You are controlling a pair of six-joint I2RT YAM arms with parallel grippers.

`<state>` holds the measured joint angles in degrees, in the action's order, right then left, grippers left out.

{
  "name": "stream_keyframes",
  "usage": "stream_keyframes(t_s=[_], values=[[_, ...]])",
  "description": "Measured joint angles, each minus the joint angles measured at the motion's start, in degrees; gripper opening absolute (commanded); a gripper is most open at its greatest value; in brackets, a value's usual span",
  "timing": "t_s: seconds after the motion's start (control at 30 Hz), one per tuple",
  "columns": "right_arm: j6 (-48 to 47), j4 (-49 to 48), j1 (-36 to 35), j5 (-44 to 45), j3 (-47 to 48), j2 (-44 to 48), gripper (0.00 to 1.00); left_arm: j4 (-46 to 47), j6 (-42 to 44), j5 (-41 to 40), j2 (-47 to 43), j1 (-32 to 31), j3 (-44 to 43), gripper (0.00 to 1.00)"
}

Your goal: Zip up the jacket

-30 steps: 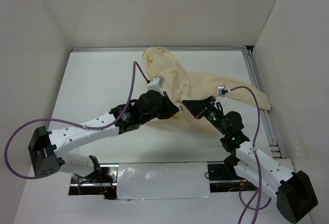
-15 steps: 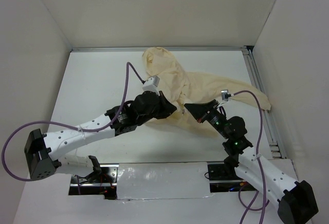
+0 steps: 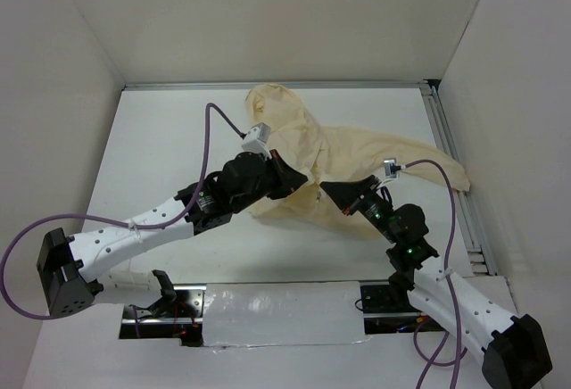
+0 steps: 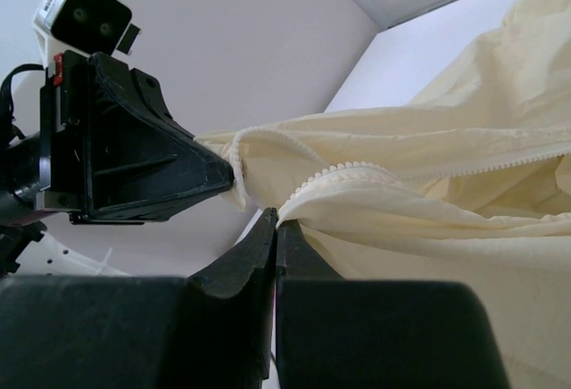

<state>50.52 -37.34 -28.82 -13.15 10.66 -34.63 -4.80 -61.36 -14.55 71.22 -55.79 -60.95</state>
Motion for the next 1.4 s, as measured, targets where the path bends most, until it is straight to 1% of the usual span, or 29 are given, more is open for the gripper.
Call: stream_keyframes(t_s=[0.5,0.9,1.4], values=[[0.55,-2.25,0.28,0.68,0.28,-1.16,0.0,0.15,0.17,1.03,0.17,0.0,0.0,0.0],[-0.59,-2.21,0.9,0.2,2.54,-1.77,0.0,0.15,1.38,1.46,0.83,0.0,0.0,0.0],[-0.63,-2.56,1.07,-1.07,2.97,-3.61,0.0,0.2,1.49,2.29,1.05,0.02,0.0,0.0]])
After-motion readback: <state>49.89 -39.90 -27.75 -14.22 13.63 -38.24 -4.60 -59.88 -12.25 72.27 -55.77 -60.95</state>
